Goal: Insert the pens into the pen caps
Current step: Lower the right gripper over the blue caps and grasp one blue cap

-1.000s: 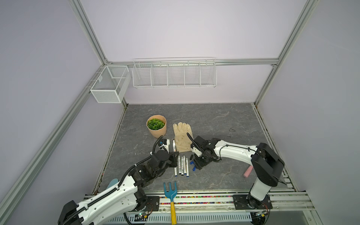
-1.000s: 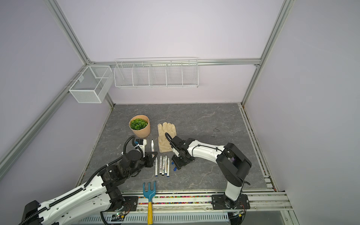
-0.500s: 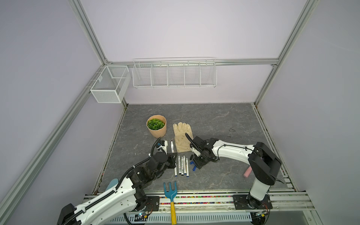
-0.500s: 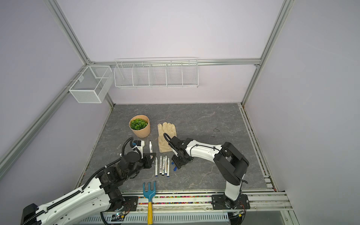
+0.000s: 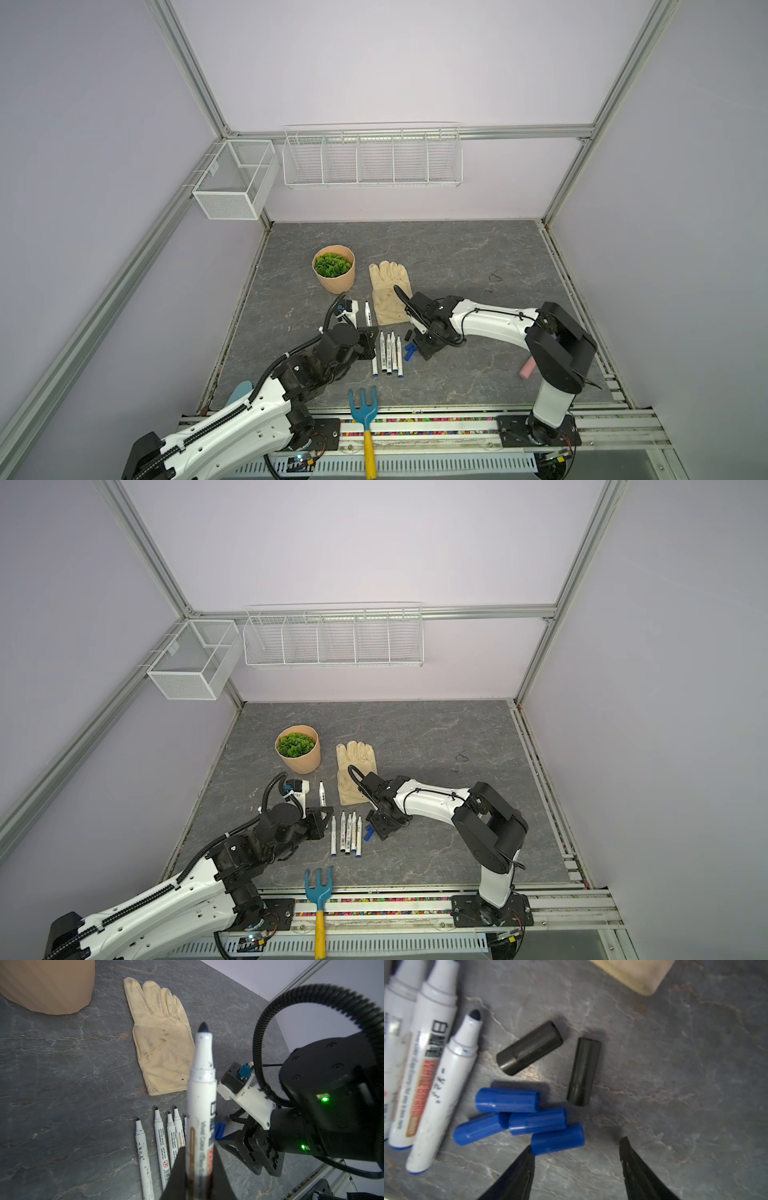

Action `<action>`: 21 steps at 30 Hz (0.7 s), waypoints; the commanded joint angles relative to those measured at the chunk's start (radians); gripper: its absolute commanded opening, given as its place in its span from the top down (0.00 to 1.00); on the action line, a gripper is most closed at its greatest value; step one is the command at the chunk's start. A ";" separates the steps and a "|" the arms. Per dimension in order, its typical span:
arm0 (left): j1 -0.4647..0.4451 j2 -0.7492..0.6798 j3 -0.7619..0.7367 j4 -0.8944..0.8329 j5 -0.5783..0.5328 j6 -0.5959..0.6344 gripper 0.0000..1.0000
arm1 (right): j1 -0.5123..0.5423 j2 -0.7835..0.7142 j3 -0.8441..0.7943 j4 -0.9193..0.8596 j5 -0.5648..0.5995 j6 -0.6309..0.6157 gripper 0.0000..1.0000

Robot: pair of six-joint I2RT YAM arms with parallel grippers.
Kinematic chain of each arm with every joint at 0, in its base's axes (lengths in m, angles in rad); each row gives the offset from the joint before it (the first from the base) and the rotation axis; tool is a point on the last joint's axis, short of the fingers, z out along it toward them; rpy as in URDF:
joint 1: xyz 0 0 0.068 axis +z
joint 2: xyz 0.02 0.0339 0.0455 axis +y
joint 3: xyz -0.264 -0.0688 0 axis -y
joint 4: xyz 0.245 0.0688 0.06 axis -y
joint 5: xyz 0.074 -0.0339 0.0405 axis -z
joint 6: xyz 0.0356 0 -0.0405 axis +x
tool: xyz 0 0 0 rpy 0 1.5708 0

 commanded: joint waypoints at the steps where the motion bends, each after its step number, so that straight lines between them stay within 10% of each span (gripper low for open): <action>1: 0.003 0.001 0.003 -0.002 -0.005 -0.007 1.00 | -0.015 -0.023 -0.018 -0.006 0.034 0.014 0.32; 21: 0.002 0.069 -0.004 0.044 0.019 0.000 1.00 | -0.124 -0.133 -0.078 0.021 -0.079 0.032 0.33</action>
